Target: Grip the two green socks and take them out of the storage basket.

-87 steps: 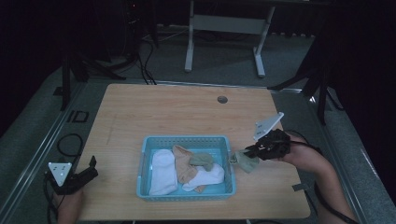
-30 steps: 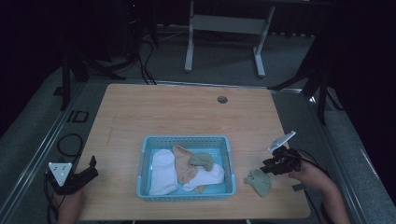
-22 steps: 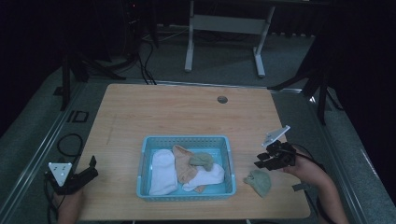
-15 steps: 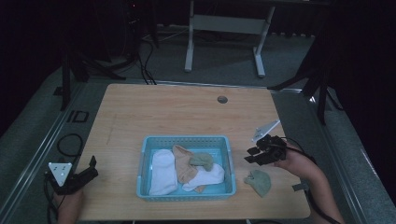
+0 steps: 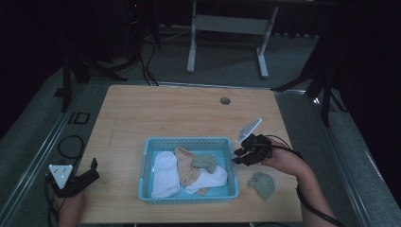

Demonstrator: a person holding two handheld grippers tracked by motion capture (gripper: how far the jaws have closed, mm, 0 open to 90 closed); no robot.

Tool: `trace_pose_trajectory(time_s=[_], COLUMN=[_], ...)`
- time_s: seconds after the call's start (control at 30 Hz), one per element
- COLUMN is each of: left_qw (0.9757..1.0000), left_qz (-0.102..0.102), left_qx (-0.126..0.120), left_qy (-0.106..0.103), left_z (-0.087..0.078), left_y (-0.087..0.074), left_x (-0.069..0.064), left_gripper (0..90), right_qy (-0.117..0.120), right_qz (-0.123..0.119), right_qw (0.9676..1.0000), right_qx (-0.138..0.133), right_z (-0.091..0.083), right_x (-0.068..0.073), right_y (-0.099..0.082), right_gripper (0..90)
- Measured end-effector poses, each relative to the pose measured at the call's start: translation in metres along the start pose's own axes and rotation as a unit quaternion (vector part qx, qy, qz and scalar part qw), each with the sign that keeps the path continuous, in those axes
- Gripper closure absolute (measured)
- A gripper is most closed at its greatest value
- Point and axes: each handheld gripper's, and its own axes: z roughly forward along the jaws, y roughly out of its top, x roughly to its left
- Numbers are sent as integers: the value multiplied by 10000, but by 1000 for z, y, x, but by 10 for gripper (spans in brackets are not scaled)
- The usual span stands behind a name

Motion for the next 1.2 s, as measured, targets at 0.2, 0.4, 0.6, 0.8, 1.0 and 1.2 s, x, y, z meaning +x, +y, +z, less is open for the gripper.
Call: trace_pose_trajectory(time_s=[0.2,0.4,0.6,0.8,1.0,1.2], left_qw=[10000,10000,10000,10000,10000,10000], left_qz=[1,1,-3,-15,-10,-34], left_qx=[-15,-3,-11,-9,-6,-13], left_qy=[-4,-25,-34,-58,-48,-64], left_z=[0,0,0,0,0,0], left_y=[0,0,0,0,0,0], left_x=[0,1,1,1,1,1], left_gripper=[3,4,3,3,3,3], right_qy=[114,250,324,392,402,388], right_qz=[-240,-496,-675,-668,-746,-691], right_qw=[9995,9976,9950,9935,9910,9906], right_qx=[184,409,658,830,1041,1119], right_z=[21,42,64,81,98,109], right_x=[8,18,23,22,24,22], right_y=[19,40,56,64,69,72], right_gripper=[641,633,632,623,613,638])
